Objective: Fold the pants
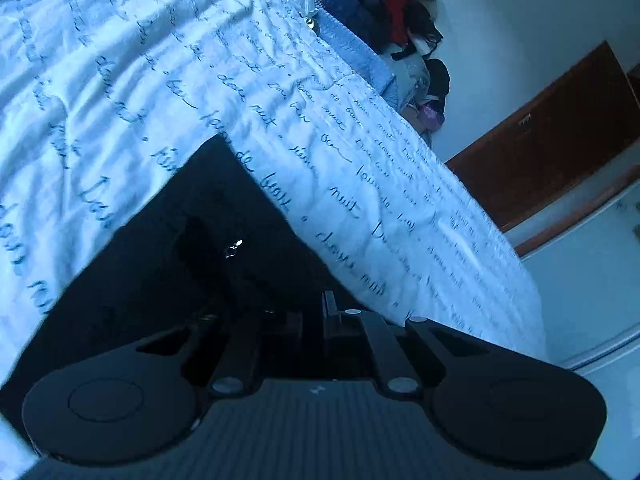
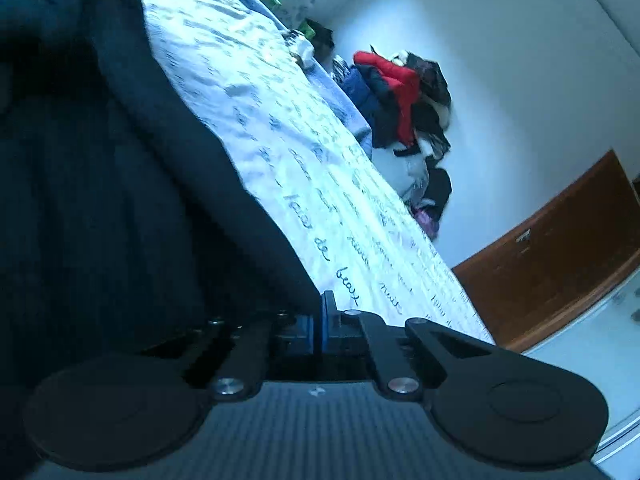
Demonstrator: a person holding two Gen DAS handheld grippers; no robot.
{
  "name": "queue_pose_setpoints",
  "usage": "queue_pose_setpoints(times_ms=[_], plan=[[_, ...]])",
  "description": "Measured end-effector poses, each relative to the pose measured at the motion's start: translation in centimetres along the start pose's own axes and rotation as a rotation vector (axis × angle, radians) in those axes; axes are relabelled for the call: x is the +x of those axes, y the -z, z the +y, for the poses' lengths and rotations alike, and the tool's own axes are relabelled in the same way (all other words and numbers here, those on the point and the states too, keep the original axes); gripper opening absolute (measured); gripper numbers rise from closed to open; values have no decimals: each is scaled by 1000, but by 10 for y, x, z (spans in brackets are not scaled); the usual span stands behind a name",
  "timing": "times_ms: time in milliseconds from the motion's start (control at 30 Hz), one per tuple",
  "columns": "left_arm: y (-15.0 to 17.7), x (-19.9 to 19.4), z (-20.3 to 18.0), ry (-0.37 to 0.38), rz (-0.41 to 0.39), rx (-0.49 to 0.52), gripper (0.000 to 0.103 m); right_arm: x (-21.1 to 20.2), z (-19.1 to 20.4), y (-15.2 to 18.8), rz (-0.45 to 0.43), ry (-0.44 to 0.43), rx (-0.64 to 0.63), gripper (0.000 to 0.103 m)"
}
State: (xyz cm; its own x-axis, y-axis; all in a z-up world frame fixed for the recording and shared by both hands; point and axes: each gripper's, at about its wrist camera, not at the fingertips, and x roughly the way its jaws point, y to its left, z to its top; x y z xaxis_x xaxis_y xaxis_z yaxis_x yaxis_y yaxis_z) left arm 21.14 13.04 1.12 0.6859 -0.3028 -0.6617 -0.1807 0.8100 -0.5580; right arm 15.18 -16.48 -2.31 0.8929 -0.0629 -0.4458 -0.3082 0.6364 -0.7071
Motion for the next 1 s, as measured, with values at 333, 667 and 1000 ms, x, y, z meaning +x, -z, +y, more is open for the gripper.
queue_pose_setpoints(times_ms=[333, 667, 1000], plan=[[25, -69, 28, 9, 19, 194, 12, -134, 34, -7, -79, -40, -33, 3], [62, -69, 57, -63, 88, 233, 12, -154, 96, 20, -14, -144, -70, 3], [73, -58, 56, -127, 75, 276, 17, -162, 102, 26, 27, -232, -21, 3]])
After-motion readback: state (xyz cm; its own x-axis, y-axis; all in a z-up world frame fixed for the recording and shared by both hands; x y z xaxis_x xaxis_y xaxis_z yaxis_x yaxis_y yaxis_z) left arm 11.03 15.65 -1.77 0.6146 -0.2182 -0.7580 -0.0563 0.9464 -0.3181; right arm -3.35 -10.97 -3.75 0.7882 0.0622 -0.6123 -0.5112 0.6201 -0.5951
